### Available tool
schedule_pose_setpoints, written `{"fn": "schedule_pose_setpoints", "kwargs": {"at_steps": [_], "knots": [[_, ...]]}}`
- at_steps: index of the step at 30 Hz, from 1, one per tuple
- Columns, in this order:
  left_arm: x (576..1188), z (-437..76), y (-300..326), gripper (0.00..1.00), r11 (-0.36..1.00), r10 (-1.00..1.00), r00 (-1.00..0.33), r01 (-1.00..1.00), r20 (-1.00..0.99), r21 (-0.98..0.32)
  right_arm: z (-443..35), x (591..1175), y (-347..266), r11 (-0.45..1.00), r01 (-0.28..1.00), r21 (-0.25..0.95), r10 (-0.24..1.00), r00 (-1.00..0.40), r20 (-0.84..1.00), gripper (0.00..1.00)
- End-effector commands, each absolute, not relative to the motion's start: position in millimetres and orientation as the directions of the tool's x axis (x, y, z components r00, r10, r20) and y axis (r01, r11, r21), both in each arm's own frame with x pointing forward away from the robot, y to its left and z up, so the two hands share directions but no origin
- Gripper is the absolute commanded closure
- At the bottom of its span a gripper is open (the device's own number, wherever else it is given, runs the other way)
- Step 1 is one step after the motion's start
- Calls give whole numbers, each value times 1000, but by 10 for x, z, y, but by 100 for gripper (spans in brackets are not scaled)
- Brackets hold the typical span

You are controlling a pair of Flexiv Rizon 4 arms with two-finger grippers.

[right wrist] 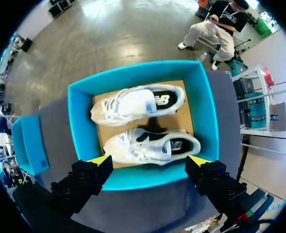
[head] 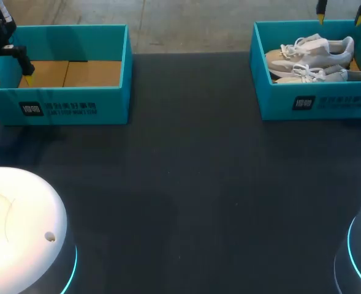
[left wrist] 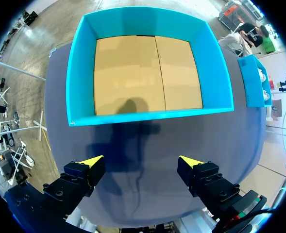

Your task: Take the shoe out of the shoebox, open the shoe tongue, remove and reinsert the insole, then place the shoe into the shoebox

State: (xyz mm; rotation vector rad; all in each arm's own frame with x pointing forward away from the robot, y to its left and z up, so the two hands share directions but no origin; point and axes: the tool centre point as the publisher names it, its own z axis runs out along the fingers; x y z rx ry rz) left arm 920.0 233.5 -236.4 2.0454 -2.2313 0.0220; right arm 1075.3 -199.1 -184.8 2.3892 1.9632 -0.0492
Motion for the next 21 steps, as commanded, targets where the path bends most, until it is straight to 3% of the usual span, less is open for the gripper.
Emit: {"fn": "schedule_pose_setpoints", "kwargs": {"at_steps": [1, 21], "knots": [[9198, -2357, 2335, 0, 90, -992, -83, -994, 92, 68, -1783, 10224, -1824, -188, 970, 154, 978, 199, -57, 0], [9198, -2357, 2335, 0, 90, -992, -83, -994, 92, 68, -1981, 9829, -1593, -216, 956, 196, 974, 225, -20, 0]]}}
